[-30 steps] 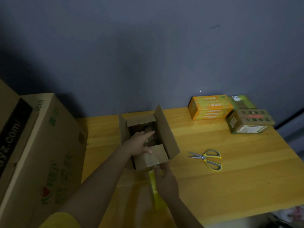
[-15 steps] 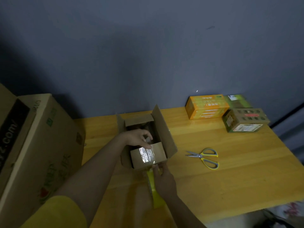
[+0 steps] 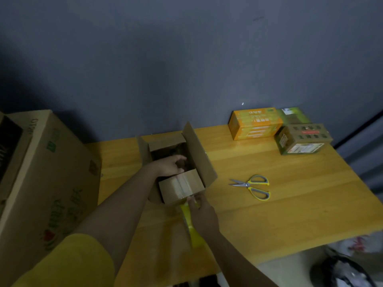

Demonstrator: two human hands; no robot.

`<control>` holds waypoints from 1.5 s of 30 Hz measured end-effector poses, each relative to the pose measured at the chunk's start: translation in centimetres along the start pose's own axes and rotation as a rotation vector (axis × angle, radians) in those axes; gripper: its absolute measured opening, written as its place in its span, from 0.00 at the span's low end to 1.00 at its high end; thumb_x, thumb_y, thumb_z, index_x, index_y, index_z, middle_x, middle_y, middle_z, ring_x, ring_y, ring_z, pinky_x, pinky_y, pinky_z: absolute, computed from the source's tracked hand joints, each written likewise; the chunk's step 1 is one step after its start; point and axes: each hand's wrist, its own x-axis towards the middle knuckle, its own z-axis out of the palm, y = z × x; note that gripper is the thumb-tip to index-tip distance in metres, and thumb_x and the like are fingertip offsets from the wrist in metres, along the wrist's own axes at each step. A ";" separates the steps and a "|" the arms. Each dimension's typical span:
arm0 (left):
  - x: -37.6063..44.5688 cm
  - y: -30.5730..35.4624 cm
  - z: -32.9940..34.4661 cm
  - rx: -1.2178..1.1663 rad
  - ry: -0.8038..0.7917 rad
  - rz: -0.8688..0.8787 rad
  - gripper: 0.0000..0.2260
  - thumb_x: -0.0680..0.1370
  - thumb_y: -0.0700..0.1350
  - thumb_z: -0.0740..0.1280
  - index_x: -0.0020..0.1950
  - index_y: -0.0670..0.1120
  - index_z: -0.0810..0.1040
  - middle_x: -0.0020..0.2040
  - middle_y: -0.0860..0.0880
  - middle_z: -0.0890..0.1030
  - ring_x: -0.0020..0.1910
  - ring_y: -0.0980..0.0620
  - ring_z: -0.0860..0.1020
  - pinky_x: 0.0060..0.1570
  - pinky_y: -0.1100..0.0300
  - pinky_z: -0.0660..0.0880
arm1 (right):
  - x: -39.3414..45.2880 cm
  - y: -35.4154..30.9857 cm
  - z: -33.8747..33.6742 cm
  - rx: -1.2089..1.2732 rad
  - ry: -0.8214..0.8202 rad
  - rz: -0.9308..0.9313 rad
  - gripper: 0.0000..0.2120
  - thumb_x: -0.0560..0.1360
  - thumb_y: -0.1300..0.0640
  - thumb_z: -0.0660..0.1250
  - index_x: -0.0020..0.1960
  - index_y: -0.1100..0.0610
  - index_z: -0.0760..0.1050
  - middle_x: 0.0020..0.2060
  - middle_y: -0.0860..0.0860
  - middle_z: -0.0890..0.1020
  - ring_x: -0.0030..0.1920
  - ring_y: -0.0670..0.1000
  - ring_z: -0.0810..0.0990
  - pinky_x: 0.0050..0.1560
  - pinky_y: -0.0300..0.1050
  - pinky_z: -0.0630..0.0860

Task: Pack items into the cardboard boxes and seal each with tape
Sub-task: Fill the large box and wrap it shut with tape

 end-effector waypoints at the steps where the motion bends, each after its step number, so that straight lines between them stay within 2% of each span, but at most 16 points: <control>1: 0.0 0.2 0.1 0.026 -0.021 0.001 0.25 0.82 0.48 0.61 0.78 0.54 0.56 0.71 0.45 0.69 0.66 0.47 0.71 0.55 0.59 0.68 | 0.0 0.2 0.1 -0.002 -0.001 0.000 0.18 0.81 0.41 0.55 0.64 0.51 0.70 0.51 0.51 0.82 0.49 0.55 0.81 0.43 0.48 0.75; 5: 0.5 0.0 0.0 0.079 -0.056 -0.009 0.31 0.81 0.49 0.63 0.79 0.56 0.49 0.70 0.45 0.71 0.68 0.47 0.71 0.59 0.59 0.67 | 0.0 0.7 0.2 -0.027 -0.006 -0.013 0.18 0.81 0.41 0.54 0.65 0.49 0.69 0.43 0.49 0.82 0.40 0.56 0.79 0.31 0.44 0.66; 7: 0.8 -0.3 -0.1 0.142 -0.017 0.003 0.32 0.80 0.50 0.64 0.79 0.56 0.48 0.71 0.45 0.71 0.68 0.46 0.70 0.61 0.57 0.67 | 0.1 0.6 0.0 -0.026 0.001 -0.021 0.17 0.81 0.41 0.55 0.64 0.49 0.69 0.41 0.49 0.80 0.39 0.56 0.79 0.29 0.42 0.65; 10: 0.7 -0.1 0.1 0.404 0.191 0.048 0.32 0.79 0.53 0.65 0.79 0.55 0.51 0.71 0.45 0.70 0.67 0.44 0.71 0.60 0.51 0.72 | 0.4 0.5 0.2 -0.012 0.007 -0.013 0.17 0.81 0.41 0.55 0.63 0.49 0.70 0.48 0.50 0.82 0.46 0.56 0.81 0.39 0.47 0.73; 12: 0.6 0.4 0.4 0.580 0.401 0.058 0.30 0.80 0.53 0.63 0.78 0.52 0.54 0.69 0.45 0.72 0.63 0.43 0.74 0.53 0.50 0.75 | 0.4 0.4 0.4 0.001 0.006 -0.011 0.17 0.81 0.41 0.55 0.62 0.50 0.70 0.49 0.50 0.83 0.48 0.56 0.81 0.43 0.48 0.75; 17: -0.8 0.3 0.4 0.701 0.598 0.104 0.20 0.84 0.49 0.54 0.76 0.50 0.59 0.77 0.48 0.60 0.60 0.43 0.76 0.45 0.52 0.76 | 0.5 0.3 0.3 -0.003 0.013 -0.004 0.16 0.82 0.43 0.55 0.62 0.52 0.70 0.47 0.53 0.83 0.47 0.57 0.81 0.38 0.45 0.69; 20: -1.9 0.0 -0.7 0.554 0.750 0.175 0.15 0.84 0.48 0.53 0.63 0.43 0.74 0.59 0.43 0.76 0.52 0.42 0.77 0.43 0.50 0.74 | 0.3 0.4 0.4 -0.001 0.016 0.014 0.16 0.81 0.43 0.55 0.61 0.51 0.70 0.48 0.53 0.83 0.48 0.57 0.81 0.40 0.46 0.70; 24: -3.9 0.2 0.3 0.303 1.036 0.410 0.10 0.81 0.42 0.62 0.49 0.39 0.80 0.45 0.42 0.78 0.45 0.41 0.76 0.40 0.51 0.72 | 0.2 0.5 0.4 0.012 0.026 0.000 0.16 0.81 0.43 0.55 0.62 0.52 0.70 0.51 0.52 0.82 0.50 0.56 0.81 0.41 0.45 0.69; 26: -5.0 0.7 2.4 0.246 0.960 0.403 0.09 0.81 0.42 0.62 0.50 0.40 0.81 0.46 0.42 0.80 0.47 0.43 0.77 0.43 0.50 0.74 | 0.3 0.5 0.4 0.021 0.037 -0.015 0.16 0.81 0.43 0.55 0.62 0.52 0.70 0.51 0.51 0.82 0.50 0.56 0.81 0.41 0.44 0.69; 28: -5.0 1.1 4.2 0.264 0.784 0.270 0.11 0.82 0.45 0.60 0.54 0.40 0.79 0.49 0.43 0.81 0.49 0.45 0.78 0.45 0.50 0.75 | 0.3 0.4 0.4 0.031 0.037 -0.025 0.16 0.81 0.43 0.55 0.62 0.52 0.70 0.50 0.52 0.82 0.50 0.57 0.81 0.41 0.45 0.70; 30: -4.5 1.1 5.0 0.304 0.595 0.101 0.12 0.82 0.48 0.59 0.52 0.42 0.77 0.49 0.44 0.80 0.47 0.46 0.78 0.42 0.52 0.73 | 0.4 0.3 0.4 0.039 0.039 -0.021 0.16 0.81 0.44 0.55 0.61 0.52 0.70 0.50 0.52 0.82 0.50 0.58 0.80 0.42 0.47 0.71; 32: -4.4 1.1 5.3 0.272 0.465 0.039 0.11 0.82 0.50 0.60 0.51 0.43 0.77 0.47 0.44 0.81 0.46 0.47 0.79 0.43 0.52 0.75 | 0.4 0.3 0.4 0.041 0.045 -0.011 0.15 0.81 0.44 0.56 0.61 0.52 0.70 0.50 0.54 0.82 0.51 0.59 0.80 0.45 0.48 0.72; 36: -4.1 0.8 4.6 0.175 0.373 0.018 0.13 0.77 0.49 0.68 0.58 0.43 0.76 0.52 0.46 0.80 0.52 0.46 0.78 0.49 0.51 0.75 | 0.1 0.2 0.3 0.060 0.031 0.006 0.15 0.81 0.44 0.56 0.61 0.53 0.70 0.52 0.55 0.82 0.54 0.60 0.79 0.47 0.48 0.71; 40: -3.6 0.5 3.8 0.063 0.245 0.012 0.08 0.78 0.50 0.67 0.48 0.45 0.74 0.51 0.46 0.78 0.50 0.46 0.77 0.46 0.53 0.72 | -0.2 0.4 -0.1 0.155 -0.015 0.048 0.16 0.80 0.44 0.58 0.62 0.52 0.71 0.54 0.52 0.81 0.57 0.57 0.78 0.53 0.48 0.72; 42: -3.5 0.1 3.7 0.045 0.253 0.022 0.08 0.79 0.49 0.66 0.48 0.44 0.73 0.49 0.46 0.78 0.50 0.46 0.77 0.47 0.52 0.73 | -0.5 1.2 -0.5 0.271 -0.071 0.082 0.19 0.78 0.42 0.62 0.64 0.52 0.69 0.56 0.48 0.79 0.58 0.52 0.78 0.56 0.47 0.73; 45: -3.6 -0.3 3.8 0.069 0.305 0.084 0.08 0.79 0.49 0.66 0.46 0.45 0.71 0.44 0.48 0.77 0.48 0.45 0.78 0.45 0.53 0.72 | -1.5 2.7 -1.0 0.420 -0.132 0.104 0.14 0.75 0.45 0.68 0.58 0.50 0.73 0.50 0.51 0.82 0.47 0.49 0.82 0.47 0.46 0.78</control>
